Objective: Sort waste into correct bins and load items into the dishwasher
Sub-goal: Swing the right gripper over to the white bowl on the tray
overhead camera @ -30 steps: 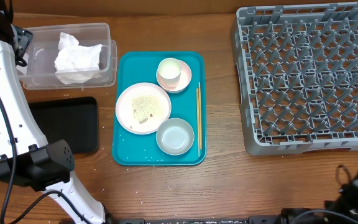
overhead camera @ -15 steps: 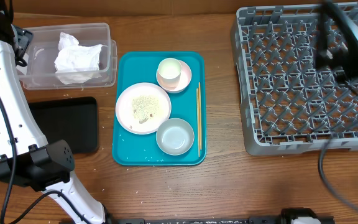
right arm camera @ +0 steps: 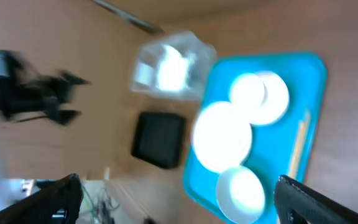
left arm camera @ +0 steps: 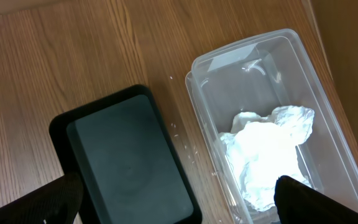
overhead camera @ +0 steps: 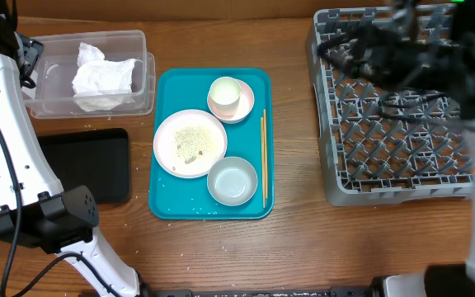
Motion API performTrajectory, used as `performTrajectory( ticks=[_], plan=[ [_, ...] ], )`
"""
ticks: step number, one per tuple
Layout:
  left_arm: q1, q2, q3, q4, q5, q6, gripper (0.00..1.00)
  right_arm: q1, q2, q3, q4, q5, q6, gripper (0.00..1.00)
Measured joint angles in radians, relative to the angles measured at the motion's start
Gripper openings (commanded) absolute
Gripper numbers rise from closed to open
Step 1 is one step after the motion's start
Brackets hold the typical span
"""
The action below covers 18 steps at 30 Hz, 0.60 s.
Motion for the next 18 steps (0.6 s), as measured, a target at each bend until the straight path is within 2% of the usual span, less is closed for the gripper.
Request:
performTrajectory(
  ticks=[3,8,13,18],
  plan=[
    [0.000,0.000,0.000,0.000,0.000,0.000,1.00,0.121,0.047,0.000,-0.074,0.153,0.000,1.00],
    [0.000,0.000,0.000,0.000,0.000,0.000,1.00,0.404,0.156,0.003,-0.188,0.401,0.002,1.00],
    [0.000,0.000,0.000,0.000,0.000,0.000,1.00,0.575,0.331,0.004,-0.209,0.506,0.002,1.00],
    [0.000,0.000,0.000,0.000,0.000,0.000,1.00,0.665,0.487,0.004,-0.188,0.546,0.000,1.00]
  ],
)
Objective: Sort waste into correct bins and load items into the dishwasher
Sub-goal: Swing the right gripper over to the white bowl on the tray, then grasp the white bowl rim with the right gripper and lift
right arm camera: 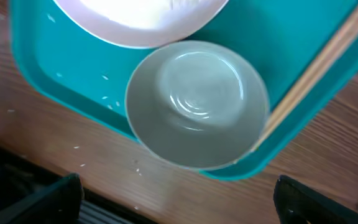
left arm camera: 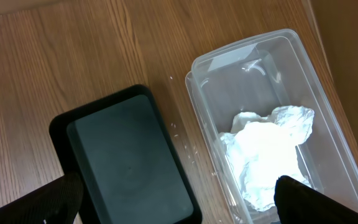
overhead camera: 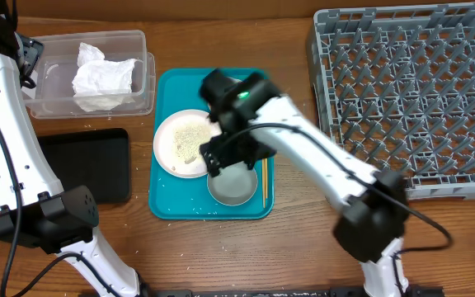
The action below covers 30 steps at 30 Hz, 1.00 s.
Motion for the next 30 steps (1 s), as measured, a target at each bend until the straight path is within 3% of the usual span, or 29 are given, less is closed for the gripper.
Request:
performTrajectory(
  ticks=[5,6,8,15,17,22,25,26,30],
  plan=[
    [0.000,0.000,0.000,0.000,0.000,0.000,1.00,0.052,0.090,0.000,0.007,0.013,-0.038,1.00],
    [0.000,0.000,0.000,0.000,0.000,0.000,1.00,0.061,0.097,0.000,0.014,0.014,-0.045,0.96],
    [0.000,0.000,0.000,0.000,0.000,0.000,1.00,0.078,0.105,0.000,0.033,0.018,-0.052,0.79],
    [0.000,0.000,0.000,0.000,0.000,0.000,1.00,0.165,0.122,0.000,0.176,0.098,-0.014,0.78],
    [0.000,0.000,0.000,0.000,0.000,0.000,1.00,0.188,0.122,-0.006,0.214,0.133,0.005,0.71],
    [0.000,0.000,0.000,0.000,0.000,0.000,1.00,0.191,0.124,-0.112,0.288,0.167,0.036,0.68],
    [0.000,0.000,0.000,0.000,0.000,0.000,1.00,0.191,0.130,-0.190,0.320,0.171,0.060,0.59],
    [0.000,0.000,0.000,0.000,0.000,0.000,1.00,0.191,0.131,-0.196,0.318,0.171,0.061,0.49],
    [0.000,0.000,0.000,0.000,0.000,0.000,1.00,0.191,0.133,-0.200,0.293,0.172,0.078,0.36]
  ],
)
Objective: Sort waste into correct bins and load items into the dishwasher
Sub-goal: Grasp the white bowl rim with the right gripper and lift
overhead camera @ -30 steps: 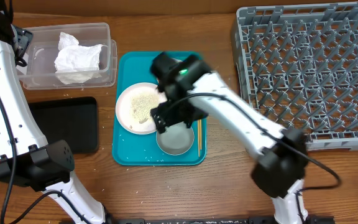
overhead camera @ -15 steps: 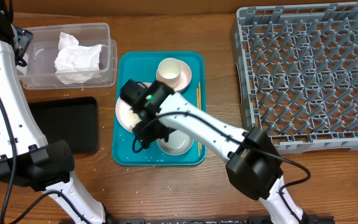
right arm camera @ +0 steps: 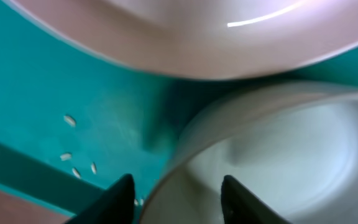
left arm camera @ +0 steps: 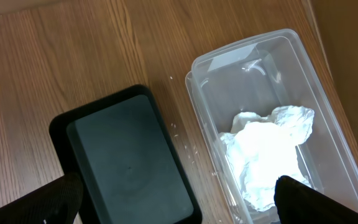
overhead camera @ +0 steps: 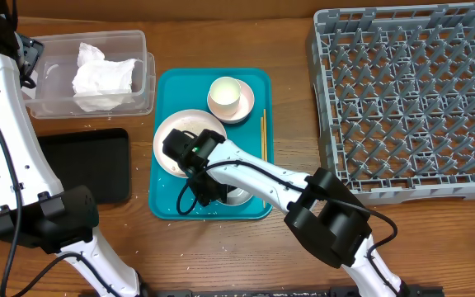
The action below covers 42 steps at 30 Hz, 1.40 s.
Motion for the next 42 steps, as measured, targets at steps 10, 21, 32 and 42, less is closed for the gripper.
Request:
performTrajectory(
  ticks=[10,21,32,42],
  plan=[
    [0.000,0.000,0.000,0.000,0.000,0.000,1.00,0.000,0.001,0.142,-0.134,-0.014,0.002,0.04],
    [0.000,0.000,0.000,0.000,0.000,0.000,1.00,-0.039,0.004,0.331,-0.285,-0.061,0.004,0.40],
    [0.000,0.000,0.000,0.000,0.000,0.000,1.00,-0.043,0.003,0.202,-0.134,-0.068,0.001,0.44],
    [0.000,0.000,0.000,0.000,0.000,0.000,1.00,0.000,0.006,0.051,-0.089,-0.063,0.005,0.15]
  ],
)
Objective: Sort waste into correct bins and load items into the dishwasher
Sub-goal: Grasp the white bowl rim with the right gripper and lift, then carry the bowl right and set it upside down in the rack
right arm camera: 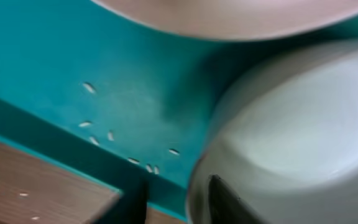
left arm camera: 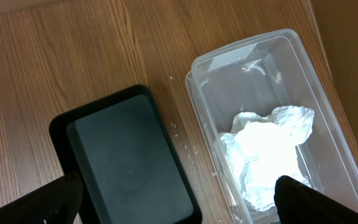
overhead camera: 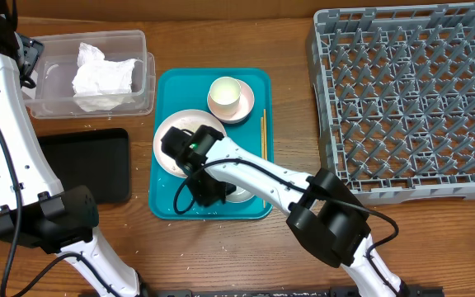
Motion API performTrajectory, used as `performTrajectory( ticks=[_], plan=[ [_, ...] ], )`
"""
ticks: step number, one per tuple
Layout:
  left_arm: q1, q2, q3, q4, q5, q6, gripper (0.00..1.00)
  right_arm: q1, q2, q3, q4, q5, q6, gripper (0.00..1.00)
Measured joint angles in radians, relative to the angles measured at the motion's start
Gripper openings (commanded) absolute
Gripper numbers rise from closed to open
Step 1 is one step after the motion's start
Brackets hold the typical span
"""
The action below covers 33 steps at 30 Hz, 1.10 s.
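Observation:
A teal tray (overhead camera: 167, 82) carries a plate with crumbs (overhead camera: 180, 136), a cup (overhead camera: 225, 92) on a saucer, chopsticks (overhead camera: 263, 136) and a pale bowl (right arm camera: 291, 137) at the front. My right gripper (right arm camera: 178, 202) is down at the bowl's left rim. One finger is inside the bowl and the other stands outside over the tray floor, with a gap to the rim, so it is open. From overhead the right gripper (overhead camera: 211, 190) hides most of the bowl (overhead camera: 239, 195). My left gripper (left arm camera: 179, 205) hangs open, high above the clear bin (left arm camera: 260, 74) that holds crumpled tissue (left arm camera: 266, 155).
A grey dish rack (overhead camera: 402, 99) fills the right side. A black tray (overhead camera: 89, 165) lies left of the teal one, below the clear bin (overhead camera: 56, 106). Rice grains dot the teal tray floor (right arm camera: 104, 93) and the wood near its front edge.
My right gripper's fingers stand a little closer together on either side of the bowl's rim, and the bowl fills more of the wrist view. The left arm has not moved.
My right arm was a blur over the dish rack. Then it was above the tray, looking down on the bowl. Then it was low at the bowl's left rim with fingers astride it, where it remains. The left gripper stayed open above the bin throughout.

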Motion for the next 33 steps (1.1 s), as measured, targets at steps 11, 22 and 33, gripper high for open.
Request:
performTrajectory(
  ticks=[11,22,33],
  plan=[
    [0.000,0.000,0.000,0.000,0.000,0.000,1.00,-0.008,0.002,0.078,-0.141,0.024,-0.004,0.04],
    [0.000,0.000,0.000,0.000,0.000,0.000,1.00,-0.235,0.009,0.716,-0.390,0.043,-0.004,0.04],
    [0.000,0.000,0.000,0.000,0.000,0.000,1.00,-1.029,0.011,0.946,-0.313,-0.329,-0.135,0.04]
  ],
)
